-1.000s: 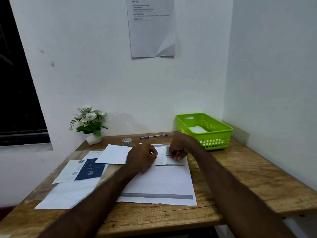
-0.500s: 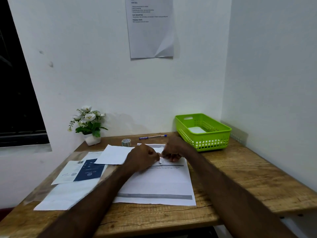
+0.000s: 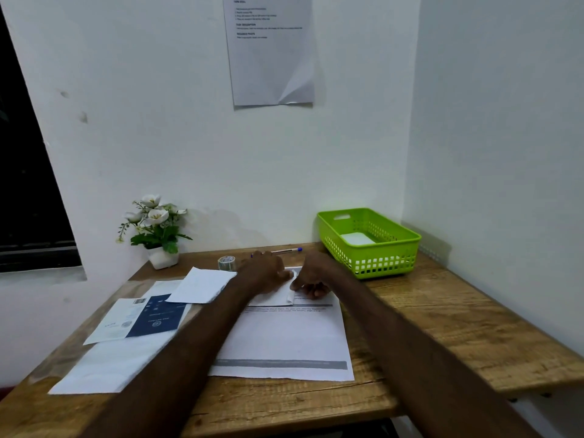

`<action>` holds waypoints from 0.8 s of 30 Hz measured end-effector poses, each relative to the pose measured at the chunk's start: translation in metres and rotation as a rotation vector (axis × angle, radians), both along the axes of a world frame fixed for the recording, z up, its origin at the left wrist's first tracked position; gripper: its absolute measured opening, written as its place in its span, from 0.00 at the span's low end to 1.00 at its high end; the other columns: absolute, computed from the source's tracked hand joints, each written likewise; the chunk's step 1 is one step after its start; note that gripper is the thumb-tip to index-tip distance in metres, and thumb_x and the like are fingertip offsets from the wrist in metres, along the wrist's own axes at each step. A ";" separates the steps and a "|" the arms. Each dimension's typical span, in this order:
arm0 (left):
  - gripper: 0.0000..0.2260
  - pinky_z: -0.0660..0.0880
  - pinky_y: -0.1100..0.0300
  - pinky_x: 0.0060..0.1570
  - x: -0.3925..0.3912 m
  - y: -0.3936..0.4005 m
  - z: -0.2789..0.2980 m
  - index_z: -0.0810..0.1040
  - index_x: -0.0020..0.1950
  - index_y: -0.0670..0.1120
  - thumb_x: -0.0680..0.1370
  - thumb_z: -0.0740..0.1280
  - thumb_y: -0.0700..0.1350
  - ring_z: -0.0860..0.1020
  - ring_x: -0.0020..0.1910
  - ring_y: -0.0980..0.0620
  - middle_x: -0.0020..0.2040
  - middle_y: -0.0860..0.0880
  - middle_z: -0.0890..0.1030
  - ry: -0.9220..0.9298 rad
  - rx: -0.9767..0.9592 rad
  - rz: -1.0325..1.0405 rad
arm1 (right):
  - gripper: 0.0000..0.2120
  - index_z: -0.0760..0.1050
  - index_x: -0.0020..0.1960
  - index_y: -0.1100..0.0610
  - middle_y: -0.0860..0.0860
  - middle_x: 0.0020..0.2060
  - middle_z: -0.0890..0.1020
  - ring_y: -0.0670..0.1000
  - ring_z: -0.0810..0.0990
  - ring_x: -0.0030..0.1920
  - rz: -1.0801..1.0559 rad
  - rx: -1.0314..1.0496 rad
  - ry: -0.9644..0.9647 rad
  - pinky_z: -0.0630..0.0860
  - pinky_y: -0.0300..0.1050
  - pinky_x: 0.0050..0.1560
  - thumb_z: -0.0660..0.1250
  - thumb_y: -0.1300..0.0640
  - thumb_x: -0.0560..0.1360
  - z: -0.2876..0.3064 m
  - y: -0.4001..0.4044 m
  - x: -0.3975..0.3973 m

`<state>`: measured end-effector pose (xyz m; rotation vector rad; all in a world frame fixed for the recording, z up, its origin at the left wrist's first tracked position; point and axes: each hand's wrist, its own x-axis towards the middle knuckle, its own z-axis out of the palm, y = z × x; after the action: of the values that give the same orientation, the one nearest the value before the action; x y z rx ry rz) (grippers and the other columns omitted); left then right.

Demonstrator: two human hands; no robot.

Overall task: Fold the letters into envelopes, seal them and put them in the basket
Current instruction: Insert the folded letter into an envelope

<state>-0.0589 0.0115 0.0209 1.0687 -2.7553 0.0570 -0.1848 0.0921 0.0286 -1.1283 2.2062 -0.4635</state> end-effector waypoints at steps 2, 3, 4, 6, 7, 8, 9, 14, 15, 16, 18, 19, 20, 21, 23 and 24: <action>0.21 0.71 0.45 0.65 -0.007 -0.004 -0.002 0.79 0.63 0.49 0.80 0.61 0.62 0.71 0.68 0.40 0.66 0.43 0.77 -0.036 0.003 0.023 | 0.16 0.69 0.37 0.59 0.52 0.31 0.74 0.44 0.71 0.13 0.010 -0.008 -0.015 0.70 0.33 0.18 0.67 0.56 0.82 -0.001 -0.001 -0.003; 0.21 0.71 0.45 0.65 -0.009 -0.006 -0.002 0.78 0.63 0.48 0.80 0.61 0.62 0.71 0.68 0.39 0.67 0.43 0.77 -0.037 0.000 0.025 | 0.16 0.69 0.37 0.59 0.52 0.32 0.73 0.44 0.71 0.14 0.018 -0.017 -0.029 0.71 0.33 0.18 0.67 0.56 0.82 0.000 -0.001 -0.005; 0.22 0.71 0.46 0.65 -0.010 -0.007 -0.002 0.79 0.62 0.47 0.81 0.61 0.62 0.73 0.67 0.40 0.66 0.43 0.78 -0.029 -0.004 0.019 | 0.16 0.69 0.37 0.59 0.52 0.33 0.72 0.44 0.72 0.15 0.025 -0.021 -0.045 0.72 0.34 0.18 0.67 0.57 0.82 0.000 -0.001 -0.006; 0.21 0.72 0.51 0.63 -0.010 -0.009 -0.005 0.81 0.58 0.46 0.81 0.62 0.62 0.78 0.62 0.42 0.60 0.44 0.82 0.016 0.005 0.006 | 0.16 0.70 0.37 0.59 0.52 0.33 0.73 0.46 0.75 0.20 0.026 -0.030 -0.077 0.74 0.35 0.19 0.68 0.58 0.81 0.000 -0.001 -0.008; 0.20 0.73 0.52 0.62 -0.009 -0.011 -0.008 0.81 0.56 0.46 0.80 0.63 0.62 0.79 0.60 0.44 0.57 0.45 0.84 0.053 0.019 0.000 | 0.15 0.70 0.37 0.59 0.53 0.34 0.73 0.47 0.75 0.25 0.021 -0.035 -0.088 0.74 0.35 0.20 0.69 0.58 0.81 -0.001 -0.001 -0.008; 0.18 0.73 0.53 0.61 -0.008 -0.014 -0.012 0.81 0.53 0.48 0.79 0.64 0.62 0.79 0.58 0.45 0.54 0.46 0.84 0.097 0.032 -0.009 | 0.15 0.70 0.38 0.60 0.53 0.34 0.73 0.48 0.74 0.29 0.018 -0.038 -0.093 0.75 0.36 0.20 0.69 0.58 0.81 0.000 -0.001 -0.007; 0.16 0.73 0.54 0.59 -0.007 -0.017 -0.015 0.80 0.50 0.50 0.79 0.65 0.62 0.79 0.57 0.46 0.53 0.47 0.84 0.138 0.044 -0.025 | 0.15 0.70 0.38 0.60 0.53 0.34 0.73 0.48 0.73 0.31 0.014 -0.040 -0.096 0.75 0.36 0.20 0.69 0.58 0.81 0.000 -0.001 -0.007; 0.11 0.65 0.59 0.43 -0.007 -0.020 -0.016 0.79 0.39 0.51 0.78 0.70 0.54 0.75 0.38 0.56 0.36 0.53 0.78 0.353 0.193 -0.091 | 0.15 0.69 0.38 0.60 0.53 0.35 0.73 0.49 0.73 0.32 0.003 -0.026 -0.094 0.75 0.36 0.19 0.69 0.58 0.81 -0.001 -0.001 -0.004; 0.12 0.65 0.59 0.41 -0.007 -0.021 -0.016 0.78 0.36 0.50 0.77 0.71 0.53 0.73 0.35 0.57 0.33 0.53 0.77 0.397 0.224 -0.096 | 0.15 0.70 0.38 0.61 0.53 0.35 0.73 0.49 0.73 0.32 -0.001 -0.028 -0.096 0.75 0.36 0.20 0.69 0.58 0.80 -0.001 -0.001 -0.005; 0.14 0.65 0.58 0.38 -0.006 -0.022 -0.015 0.77 0.33 0.49 0.77 0.72 0.52 0.71 0.32 0.57 0.32 0.52 0.75 0.435 0.248 -0.102 | 0.14 0.70 0.39 0.61 0.54 0.35 0.73 0.49 0.73 0.32 -0.003 -0.036 -0.098 0.75 0.36 0.20 0.70 0.58 0.80 -0.001 0.000 -0.005; 0.16 0.64 0.57 0.35 -0.004 -0.025 -0.012 0.74 0.31 0.48 0.77 0.73 0.50 0.69 0.31 0.55 0.31 0.50 0.73 0.496 0.273 -0.119 | 0.13 0.72 0.40 0.61 0.54 0.36 0.75 0.50 0.74 0.31 0.007 -0.080 -0.112 0.76 0.39 0.23 0.71 0.57 0.79 0.001 0.002 -0.004; 0.15 0.64 0.57 0.35 -0.003 -0.025 -0.010 0.76 0.32 0.48 0.77 0.73 0.50 0.70 0.33 0.54 0.32 0.50 0.75 0.522 0.270 -0.128 | 0.12 0.73 0.41 0.61 0.55 0.35 0.75 0.51 0.74 0.30 0.013 -0.123 -0.126 0.76 0.39 0.24 0.71 0.56 0.79 0.003 0.006 -0.004; 0.12 0.67 0.57 0.37 -0.001 -0.026 -0.007 0.79 0.34 0.49 0.76 0.73 0.49 0.74 0.35 0.53 0.35 0.49 0.78 0.553 0.272 -0.136 | 0.11 0.74 0.43 0.61 0.55 0.34 0.75 0.51 0.74 0.29 0.012 -0.184 -0.152 0.74 0.39 0.24 0.71 0.56 0.78 0.005 0.010 -0.004; 0.08 0.70 0.57 0.40 0.000 -0.027 -0.005 0.82 0.37 0.49 0.76 0.74 0.48 0.78 0.39 0.52 0.38 0.49 0.82 0.594 0.280 -0.154 | 0.09 0.75 0.44 0.60 0.55 0.32 0.75 0.51 0.73 0.27 -0.004 -0.258 -0.183 0.72 0.37 0.24 0.71 0.56 0.78 0.008 0.014 -0.004; 0.05 0.75 0.54 0.48 0.003 -0.025 -0.001 0.86 0.41 0.51 0.76 0.74 0.49 0.82 0.46 0.51 0.43 0.50 0.85 0.654 0.290 -0.199 | 0.09 0.78 0.44 0.60 0.54 0.29 0.74 0.51 0.71 0.25 -0.047 -0.417 -0.227 0.68 0.36 0.25 0.72 0.54 0.75 0.012 0.019 -0.007; 0.05 0.76 0.51 0.50 0.005 -0.024 0.000 0.86 0.41 0.53 0.76 0.74 0.50 0.82 0.47 0.52 0.44 0.52 0.85 0.670 0.283 -0.217 | 0.10 0.80 0.44 0.60 0.53 0.28 0.73 0.50 0.70 0.25 -0.048 -0.472 -0.238 0.66 0.36 0.25 0.73 0.53 0.74 0.014 0.021 -0.008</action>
<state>-0.0535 -0.0124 0.0208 0.6642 -2.2691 -0.6186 -0.1933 0.1131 0.0429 -1.1803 1.9680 -1.1226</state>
